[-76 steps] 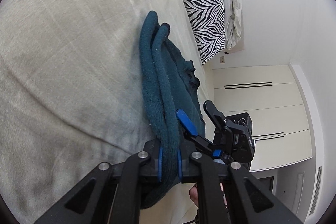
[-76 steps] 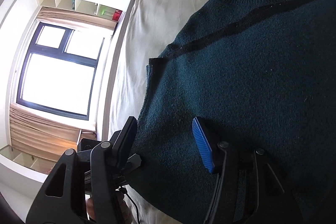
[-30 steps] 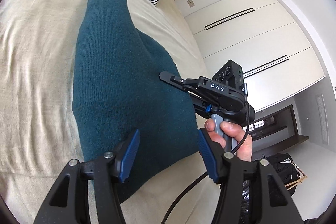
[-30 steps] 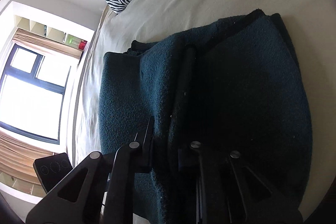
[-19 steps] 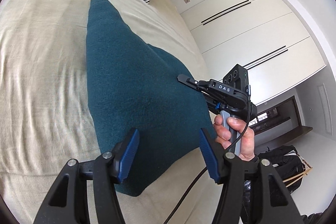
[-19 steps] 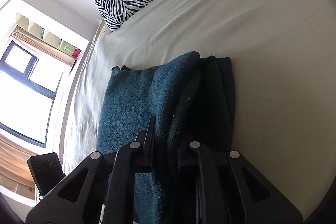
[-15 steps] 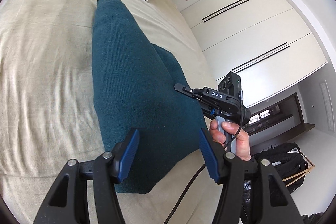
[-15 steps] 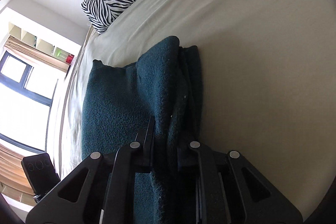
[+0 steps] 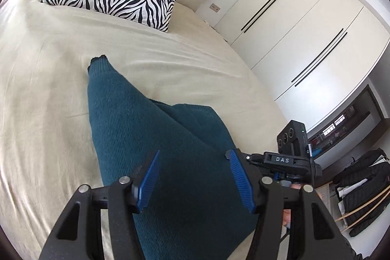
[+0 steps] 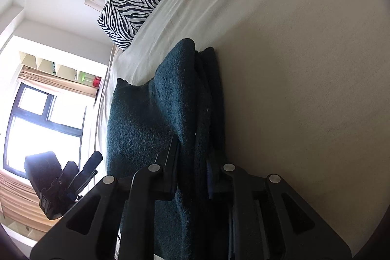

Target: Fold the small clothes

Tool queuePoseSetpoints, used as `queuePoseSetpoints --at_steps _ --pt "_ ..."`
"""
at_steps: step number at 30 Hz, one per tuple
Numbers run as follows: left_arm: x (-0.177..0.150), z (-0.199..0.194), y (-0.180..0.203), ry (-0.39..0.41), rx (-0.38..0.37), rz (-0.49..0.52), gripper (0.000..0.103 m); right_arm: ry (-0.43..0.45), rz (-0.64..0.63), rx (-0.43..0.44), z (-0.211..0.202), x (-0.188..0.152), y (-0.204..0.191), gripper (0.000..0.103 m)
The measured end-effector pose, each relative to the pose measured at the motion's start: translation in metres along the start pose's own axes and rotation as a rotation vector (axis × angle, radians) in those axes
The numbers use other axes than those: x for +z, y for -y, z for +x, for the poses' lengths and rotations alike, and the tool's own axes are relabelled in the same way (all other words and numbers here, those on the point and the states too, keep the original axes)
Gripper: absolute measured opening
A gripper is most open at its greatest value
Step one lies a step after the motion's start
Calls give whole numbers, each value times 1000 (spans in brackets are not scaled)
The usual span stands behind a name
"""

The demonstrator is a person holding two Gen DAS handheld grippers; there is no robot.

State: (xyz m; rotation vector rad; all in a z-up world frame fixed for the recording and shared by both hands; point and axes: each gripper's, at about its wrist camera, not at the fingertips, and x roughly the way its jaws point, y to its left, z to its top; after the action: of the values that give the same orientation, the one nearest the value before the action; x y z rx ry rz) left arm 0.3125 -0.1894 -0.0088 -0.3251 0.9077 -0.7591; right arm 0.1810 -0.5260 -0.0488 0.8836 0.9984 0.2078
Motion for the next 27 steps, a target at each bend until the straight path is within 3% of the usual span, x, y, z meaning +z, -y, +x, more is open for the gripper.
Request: queuePoseSetpoints --at_steps 4,7,13,16,19,25,27 --pt "2 30 -17 -45 55 0 60 128 -27 -10 -21 25 -20 18" --pt "-5 40 -29 -44 32 -37 59 150 -89 -38 -19 37 -44 18" --pt "-6 46 -26 -59 36 -10 59 35 -176 -9 34 50 -85 18" --pt "-7 47 -27 -60 29 2 58 -16 -128 -128 66 55 -69 16" --pt "-9 49 -27 -55 42 40 53 52 -95 -188 68 66 -45 0" --pt "-12 48 -28 -35 33 38 51 101 -107 -249 68 69 -39 0" --pt "-12 47 -28 -34 33 43 51 109 -96 -234 59 66 -48 1"
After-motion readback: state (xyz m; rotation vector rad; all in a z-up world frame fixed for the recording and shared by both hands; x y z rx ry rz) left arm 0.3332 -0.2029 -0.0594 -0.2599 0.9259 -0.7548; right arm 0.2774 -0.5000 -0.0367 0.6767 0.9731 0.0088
